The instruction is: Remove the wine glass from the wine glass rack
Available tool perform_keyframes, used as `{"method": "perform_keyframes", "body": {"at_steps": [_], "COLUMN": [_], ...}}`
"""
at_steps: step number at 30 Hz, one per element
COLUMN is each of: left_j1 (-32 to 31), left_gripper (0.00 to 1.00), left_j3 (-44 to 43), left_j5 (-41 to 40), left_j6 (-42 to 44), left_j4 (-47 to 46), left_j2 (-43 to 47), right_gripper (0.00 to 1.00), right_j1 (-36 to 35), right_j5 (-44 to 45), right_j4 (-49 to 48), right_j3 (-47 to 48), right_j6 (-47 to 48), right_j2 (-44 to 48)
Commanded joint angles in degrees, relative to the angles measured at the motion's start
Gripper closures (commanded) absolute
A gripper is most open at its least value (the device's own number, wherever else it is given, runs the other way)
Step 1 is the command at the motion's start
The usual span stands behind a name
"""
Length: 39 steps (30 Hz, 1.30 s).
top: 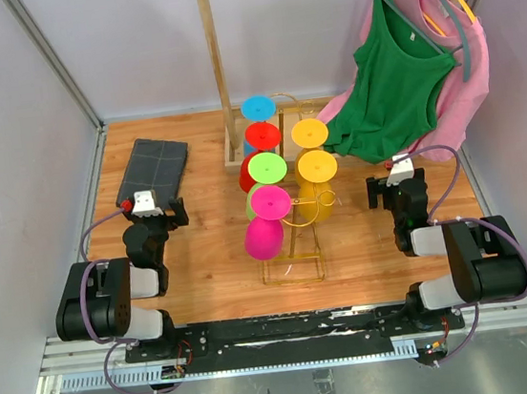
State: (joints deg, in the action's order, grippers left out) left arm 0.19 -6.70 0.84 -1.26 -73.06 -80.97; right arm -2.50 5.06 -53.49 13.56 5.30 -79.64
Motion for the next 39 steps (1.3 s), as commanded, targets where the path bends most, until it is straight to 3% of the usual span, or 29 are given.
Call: {"method": "perform_keyframes", "body": {"at_steps": [1, 9, 14, 21, 25, 28, 32, 39], "left_j1": [-0.18, -0.19, -0.19, -0.03, 1.02, 1.74, 1.75, 1.75], "left_gripper": [0.01, 0.01, 0.01, 0.01, 0.01, 0.01, 0.01, 0.03], "left_j3": [-0.33, 0.64, 2.91, -15.25, -31.35, -42.2, -56.06, -82.31], "left_j5": [-1.02, -1.75, -1.9, -1.56, 1.65, 3.91, 13.02, 36.95], "left_j6": [0.78, 0.55, 0.67, 0.46, -1.41, -4.4, -6.79, -19.27], "left_j4": [-0.62, -1.97, 0.82, 54.75, 77.86, 89.6, 98.62, 108.26], "left_j2": [-0.17, 0.6, 9.4, 28.48, 29.13, 27.91, 25.11, 9.76], "right_gripper": [0.02, 0.02, 0.02, 0.02, 0.02, 0.02, 0.02, 0.01], "right_j1": [0.88, 1.54, 1.54, 1.51, 1.54, 1.54, 1.54, 1.54], "right_j5": [0.29, -1.1, -0.07, 5.21, 5.78, 4.36, 0.45, -14.47], "right_j4": [-0.66, -0.67, 6.62, 43.49, 64.41, 80.42, 98.27, 114.19], "right_j3": [0.77, 0.53, 1.67, 10.96, 17.95, 25.47, 39.49, 66.92], "right_j6": [0.31, -0.03, 0.4, -4.45, -11.45, -17.06, -23.78, -29.56], "right_j2": [-0.08, 0.58, 7.77, 33.1, 45.01, 49.96, 46.05, 28.49]}}
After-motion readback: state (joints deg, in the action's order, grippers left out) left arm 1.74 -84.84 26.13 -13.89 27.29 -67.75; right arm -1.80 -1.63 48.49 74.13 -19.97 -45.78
